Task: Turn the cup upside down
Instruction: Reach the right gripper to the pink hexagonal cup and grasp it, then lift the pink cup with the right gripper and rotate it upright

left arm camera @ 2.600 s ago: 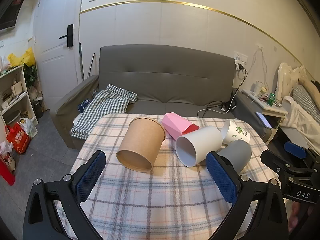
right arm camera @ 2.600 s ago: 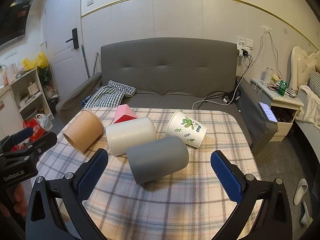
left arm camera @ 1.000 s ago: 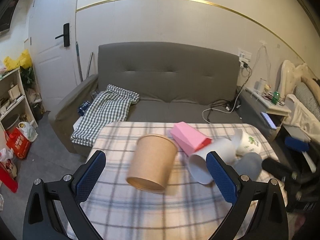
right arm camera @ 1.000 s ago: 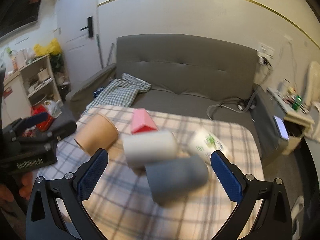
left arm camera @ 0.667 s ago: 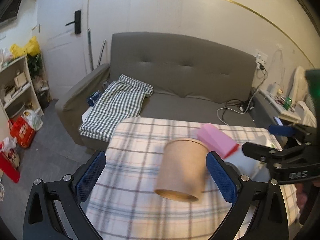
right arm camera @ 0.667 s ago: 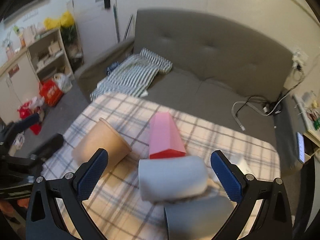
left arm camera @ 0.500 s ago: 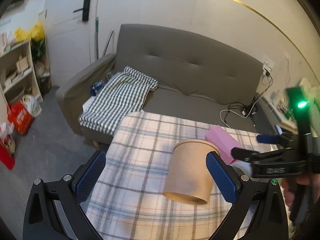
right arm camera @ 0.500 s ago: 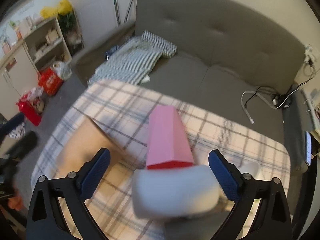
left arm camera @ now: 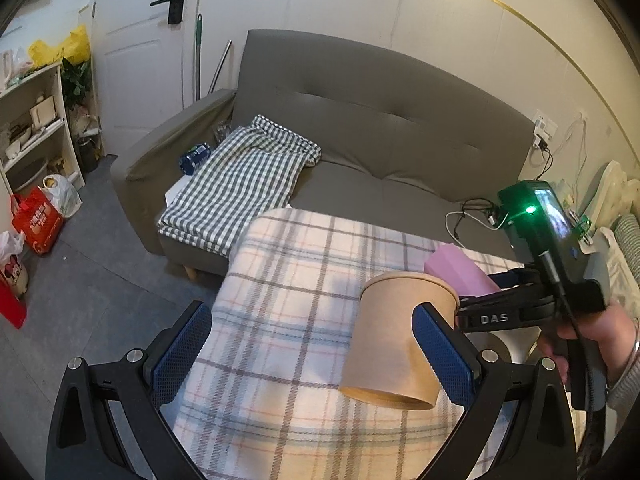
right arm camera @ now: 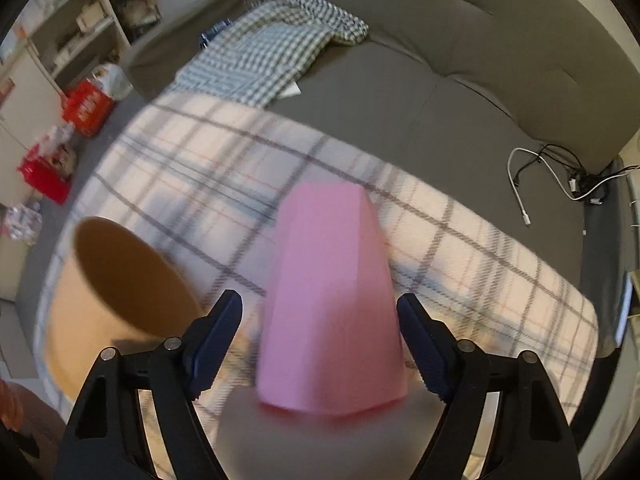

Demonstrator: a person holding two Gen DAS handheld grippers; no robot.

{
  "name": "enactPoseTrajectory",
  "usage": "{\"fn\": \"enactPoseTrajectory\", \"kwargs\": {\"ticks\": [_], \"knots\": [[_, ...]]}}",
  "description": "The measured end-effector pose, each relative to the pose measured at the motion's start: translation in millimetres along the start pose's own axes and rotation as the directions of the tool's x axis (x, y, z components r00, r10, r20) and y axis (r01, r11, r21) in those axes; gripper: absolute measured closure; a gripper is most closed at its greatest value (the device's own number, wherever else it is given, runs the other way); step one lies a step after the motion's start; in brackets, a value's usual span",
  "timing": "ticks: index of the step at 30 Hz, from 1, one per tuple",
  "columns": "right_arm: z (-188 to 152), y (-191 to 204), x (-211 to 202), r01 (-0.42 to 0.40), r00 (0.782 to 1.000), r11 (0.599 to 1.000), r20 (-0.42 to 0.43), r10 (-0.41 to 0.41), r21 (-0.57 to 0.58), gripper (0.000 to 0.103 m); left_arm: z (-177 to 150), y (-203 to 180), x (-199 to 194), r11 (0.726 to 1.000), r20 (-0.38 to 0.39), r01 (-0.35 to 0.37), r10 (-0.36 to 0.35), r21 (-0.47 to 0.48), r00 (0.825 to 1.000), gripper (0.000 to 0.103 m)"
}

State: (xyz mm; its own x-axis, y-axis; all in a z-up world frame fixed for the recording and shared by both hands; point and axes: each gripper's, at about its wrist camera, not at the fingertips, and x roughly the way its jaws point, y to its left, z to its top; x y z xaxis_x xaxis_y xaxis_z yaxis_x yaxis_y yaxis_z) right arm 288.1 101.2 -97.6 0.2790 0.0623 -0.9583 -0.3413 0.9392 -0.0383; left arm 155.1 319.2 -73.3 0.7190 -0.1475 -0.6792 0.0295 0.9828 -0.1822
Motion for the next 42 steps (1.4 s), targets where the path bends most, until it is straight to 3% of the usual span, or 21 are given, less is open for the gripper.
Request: {"fn": "enactPoseTrajectory", "kwargs": {"ticks": [2, 6, 11, 15, 20, 24, 32, 42], "knots": [[1.7, -1.1, 6.3, 0.004, 1.000, 1.000, -0.025, -0.004, -0.004, 0.042, -0.2, -1.7, 1.4, 1.000, -0.004, 0.002, -0.002, 0.006, 1.000, 0.000], [1.8, -5.5, 1.9, 0.013, 1.000, 1.000, -0.002, -0.013, 0.016, 0.042, -1.4, -7.2, 5.7, 0.999, 0.001, -0.010, 0.010, 0.042, 1.000, 0.000], [2.3, -7.4, -27.8, 0.064, 0.993, 0.997, 0.102, -0.067, 0.041, 0.042, -3.6, -7.6, 10.5, 0.997, 0.020, -0.051, 0.050, 0.057, 0.999, 0.000], [-3.3, -2.4, -64.0, 0.066, 0.980, 0.997, 0.184, -0.072, 0.039, 0.042, -2.6, -8.9, 9.1, 0.999, 0.014, -0.020, 0.019, 0.033, 1.000, 0.000], [-29.8, 7.9, -118.1, 0.027, 0.965, 0.997, 0.260, -0.046, 0.076, 0.042, -4.5, -17.9, -6.7, 0.998, 0.058, -0.011, 0.008, 0.058, 0.998, 0.000], [-72.4, 17.3, -140.5, 0.007, 0.956, 0.990, 0.289, -0.049, 0.144, 0.042, -12.8, -25.5, -23.0, 0.997, 0.121, 0.001, -0.011, 0.083, 0.993, 0.000], [-167.7, 44.5, -117.3, -0.023, 0.967, 0.964, 0.250, -0.046, 0.265, 0.042, -40.4, -32.7, -35.9, 0.992, 0.108, 0.015, -0.028, 0.128, 0.994, 0.000], [-205.7, 57.5, -70.1, -0.048, 0.987, 0.956, 0.163, 0.000, 0.290, 0.042, -81.0, -40.8, -40.3, 0.980, 0.071, -0.034, 0.020, 0.195, 0.997, 0.000]]}}
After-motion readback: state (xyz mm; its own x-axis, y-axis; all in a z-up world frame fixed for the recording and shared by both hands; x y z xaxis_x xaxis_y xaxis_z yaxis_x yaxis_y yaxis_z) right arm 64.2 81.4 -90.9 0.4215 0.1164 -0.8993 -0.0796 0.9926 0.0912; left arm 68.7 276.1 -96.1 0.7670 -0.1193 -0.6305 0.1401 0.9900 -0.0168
